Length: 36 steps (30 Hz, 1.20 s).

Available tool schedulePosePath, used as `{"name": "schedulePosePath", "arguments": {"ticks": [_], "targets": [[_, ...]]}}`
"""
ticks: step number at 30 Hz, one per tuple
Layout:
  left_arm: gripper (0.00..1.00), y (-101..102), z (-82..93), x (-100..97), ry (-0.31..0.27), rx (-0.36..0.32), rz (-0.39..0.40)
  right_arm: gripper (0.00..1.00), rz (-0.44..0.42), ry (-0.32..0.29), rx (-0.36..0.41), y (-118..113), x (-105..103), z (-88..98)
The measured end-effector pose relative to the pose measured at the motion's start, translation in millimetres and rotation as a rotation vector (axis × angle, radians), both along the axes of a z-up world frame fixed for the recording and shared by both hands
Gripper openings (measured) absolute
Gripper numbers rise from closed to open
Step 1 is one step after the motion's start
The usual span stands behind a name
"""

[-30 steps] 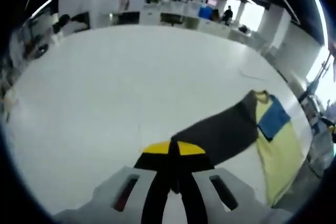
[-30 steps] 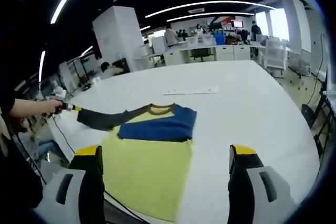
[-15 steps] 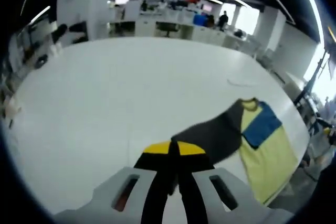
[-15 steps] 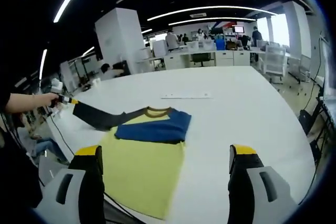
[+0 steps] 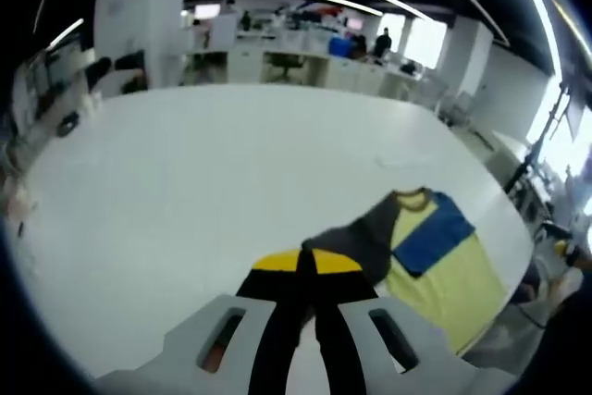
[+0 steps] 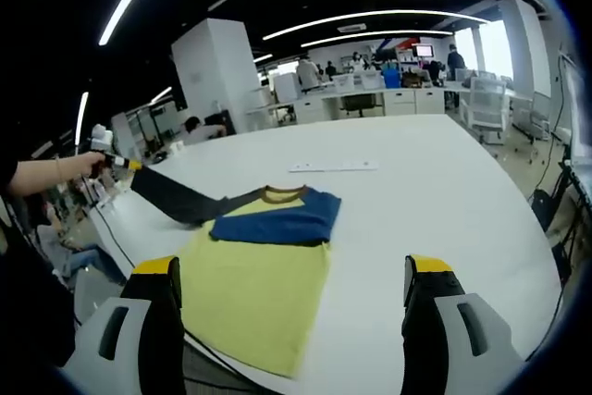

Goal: Fold the garment on the visible template until the final outline fits inside the template.

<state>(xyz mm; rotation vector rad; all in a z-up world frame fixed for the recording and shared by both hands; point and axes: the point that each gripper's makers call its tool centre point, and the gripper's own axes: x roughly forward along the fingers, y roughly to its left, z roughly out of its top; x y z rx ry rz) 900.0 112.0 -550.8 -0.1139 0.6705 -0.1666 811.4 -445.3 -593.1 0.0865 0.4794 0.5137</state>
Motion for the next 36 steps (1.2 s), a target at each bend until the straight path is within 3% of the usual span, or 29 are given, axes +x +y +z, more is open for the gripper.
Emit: {"name": "schedulePosePath", "arguments": {"ticks": [4,10,17,22,27,36], "targets": [[0.0,-14.2,13.8,-0.1,-0.023,-0.009,-0.017,1.0,-0.004,-0.003,0.006,-0.6,-8.3,1.7],[0.0,-14.5,24.6,21.6,-0.042,-0.037,-0.044,1.0,-0.012,0.001,0.015,-2.8,-16.9,1.5],[0.0,-55.1,36.8,25.1,-0.045,-0.081,-0.106,1.0,-0.009,0.006,0.021,-5.9,-25.8,-2.5],[0.0,-73.1,42.3,25.7,-0.049,-0.091,-0.127,1.0,-0.013,0.009,0.025,-12.6,-30.8,-3.1],[0.0,-97.1,56.6,26.0,-0.073,-0.149,-0.143,1.0,-0.023,0.007,0.027,-21.3,-32.3,-2.4],[0.0,-134.9,74.0,28.1,-0.103,-0.164,-0.19,1.0,-0.028,0.001,0.039,-29.6,-36.3,-1.9]]}}
